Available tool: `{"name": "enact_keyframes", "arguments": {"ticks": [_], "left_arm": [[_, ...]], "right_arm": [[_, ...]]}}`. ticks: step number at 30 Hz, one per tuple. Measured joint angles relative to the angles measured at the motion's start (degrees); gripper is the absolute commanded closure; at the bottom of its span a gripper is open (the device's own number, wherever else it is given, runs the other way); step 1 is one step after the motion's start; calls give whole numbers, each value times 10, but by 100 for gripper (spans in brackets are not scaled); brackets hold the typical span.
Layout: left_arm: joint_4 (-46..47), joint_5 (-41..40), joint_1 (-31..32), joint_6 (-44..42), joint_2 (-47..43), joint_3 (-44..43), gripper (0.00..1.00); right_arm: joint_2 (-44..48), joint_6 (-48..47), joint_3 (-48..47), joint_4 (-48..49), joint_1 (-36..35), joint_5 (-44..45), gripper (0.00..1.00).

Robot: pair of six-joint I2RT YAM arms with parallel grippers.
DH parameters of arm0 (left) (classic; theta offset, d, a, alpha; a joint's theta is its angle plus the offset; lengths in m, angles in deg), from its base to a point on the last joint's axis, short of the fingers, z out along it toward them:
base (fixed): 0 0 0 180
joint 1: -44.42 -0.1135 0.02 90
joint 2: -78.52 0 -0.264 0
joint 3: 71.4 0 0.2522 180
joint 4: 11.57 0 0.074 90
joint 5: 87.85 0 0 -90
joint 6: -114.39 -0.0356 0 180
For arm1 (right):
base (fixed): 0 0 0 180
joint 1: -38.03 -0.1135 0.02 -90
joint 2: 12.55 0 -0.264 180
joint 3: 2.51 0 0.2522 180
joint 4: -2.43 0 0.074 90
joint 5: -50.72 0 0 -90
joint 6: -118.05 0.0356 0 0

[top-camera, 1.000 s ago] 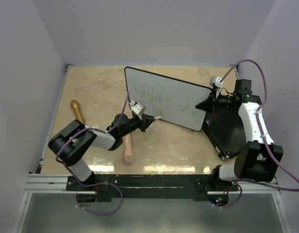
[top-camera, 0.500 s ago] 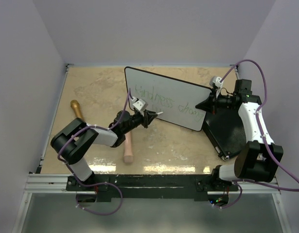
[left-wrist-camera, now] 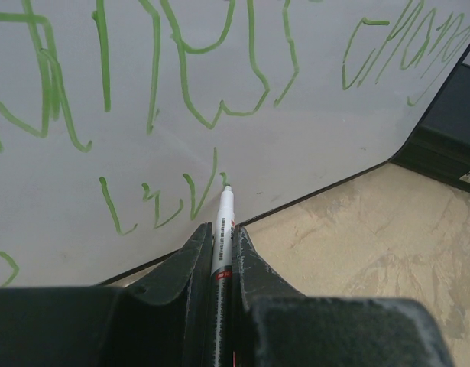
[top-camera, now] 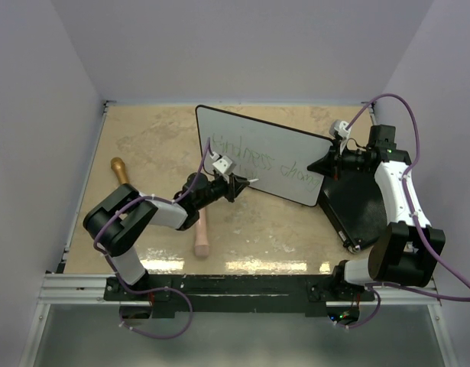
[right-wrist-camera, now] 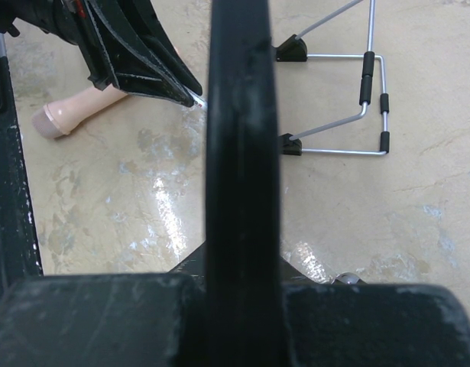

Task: Write a sentence on the whiteboard
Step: Write on the whiteboard at the center of the board.

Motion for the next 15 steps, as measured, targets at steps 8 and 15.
{"name": "enact_keyframes", "arguments": {"ticks": [8,15], "left_arm": [[-13,13,3,0,1,-15,100],[-14,18,3,0,0,-19,100]], "right_arm": [[0,-2,0,0,0,0,100],[0,-3,0,0,0,0,100]]}}
